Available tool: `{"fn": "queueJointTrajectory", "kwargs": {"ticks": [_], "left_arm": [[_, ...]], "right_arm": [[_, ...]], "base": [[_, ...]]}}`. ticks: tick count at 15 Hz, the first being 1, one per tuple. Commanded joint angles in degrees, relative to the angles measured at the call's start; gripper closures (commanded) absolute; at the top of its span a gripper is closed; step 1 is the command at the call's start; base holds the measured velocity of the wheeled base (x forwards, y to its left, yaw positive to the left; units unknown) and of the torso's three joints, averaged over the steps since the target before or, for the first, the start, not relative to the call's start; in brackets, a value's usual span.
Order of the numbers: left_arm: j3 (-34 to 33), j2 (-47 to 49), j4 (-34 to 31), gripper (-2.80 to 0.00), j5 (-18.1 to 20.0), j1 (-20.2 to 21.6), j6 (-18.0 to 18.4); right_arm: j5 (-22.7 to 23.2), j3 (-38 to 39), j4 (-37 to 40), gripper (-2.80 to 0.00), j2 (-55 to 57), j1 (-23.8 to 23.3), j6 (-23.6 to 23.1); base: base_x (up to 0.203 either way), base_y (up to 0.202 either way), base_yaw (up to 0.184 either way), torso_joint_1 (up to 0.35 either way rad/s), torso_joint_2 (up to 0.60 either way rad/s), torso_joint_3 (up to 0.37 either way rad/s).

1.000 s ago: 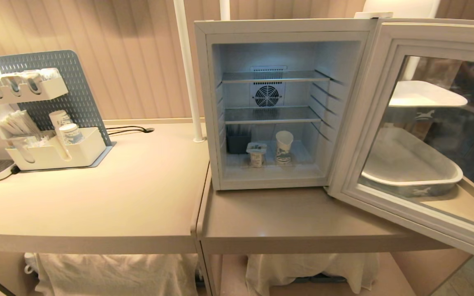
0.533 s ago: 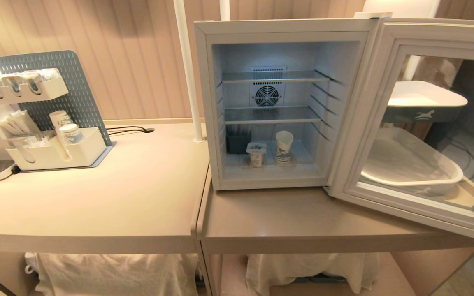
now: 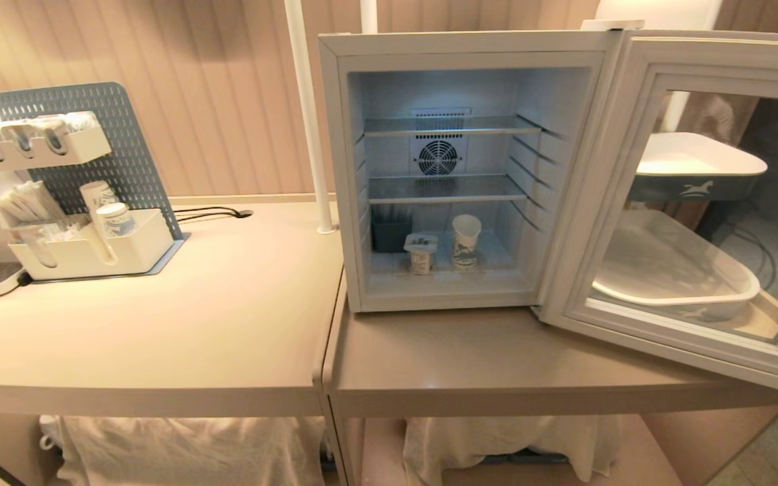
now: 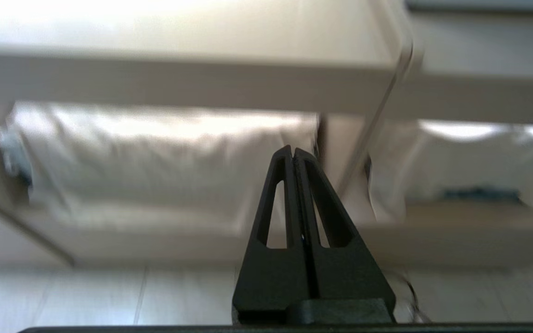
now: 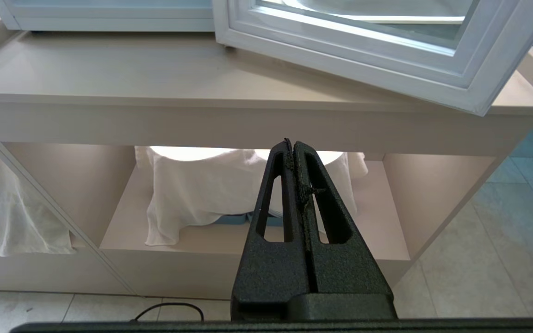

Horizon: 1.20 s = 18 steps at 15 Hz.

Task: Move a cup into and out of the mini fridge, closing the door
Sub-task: Take the yoghurt out of the freezer

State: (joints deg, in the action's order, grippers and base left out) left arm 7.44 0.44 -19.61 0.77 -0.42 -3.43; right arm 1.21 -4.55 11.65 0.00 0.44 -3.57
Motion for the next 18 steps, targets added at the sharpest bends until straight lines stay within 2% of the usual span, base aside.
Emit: {"fn": "queueJointTrajectory", "kwargs": {"ticks": [1, 2, 3, 10, 18], "left_arm": [[-8.36, -0.28, 12.37, 0.00, -0.03, 0.04, 1.50], [-7.91, -0.42, 18.77, 0.00, 0.00, 0.08, 2.63], [-7.35, -0.53, 20.66, 0.00, 0.02, 0.15, 3.43], [-7.35, -0.53, 20.57, 0.00, -0.02, 0.07, 3.52], [-7.35, -0.53, 20.57, 0.00, 0.02, 0.16, 3.43]], "right_arm": [[0.02, -0.02, 0.12, 0.00, 0.09, 0.00, -0.11], [0.02, -0.02, 0.12, 0.00, 0.09, 0.00, -0.12], [-0.06, -0.02, 0.12, 0.00, 0.09, 0.00, -0.12], [-0.06, -0.02, 0.12, 0.00, 0.18, 0.00, -0.03], [-0.06, -0.02, 0.12, 0.00, 0.18, 0.00, -0.03]], "base": [[0.000, 0.000, 0.000, 0.000, 0.00, 0.000], [0.000, 0.000, 0.000, 0.000, 0.00, 0.000], [0.000, 0.000, 0.000, 0.000, 0.00, 0.000], [0.001, 0.012, -0.001, 0.000, 0.00, 0.000], [0.000, 0.183, 0.001, 0.002, 0.00, 0.005]]}}
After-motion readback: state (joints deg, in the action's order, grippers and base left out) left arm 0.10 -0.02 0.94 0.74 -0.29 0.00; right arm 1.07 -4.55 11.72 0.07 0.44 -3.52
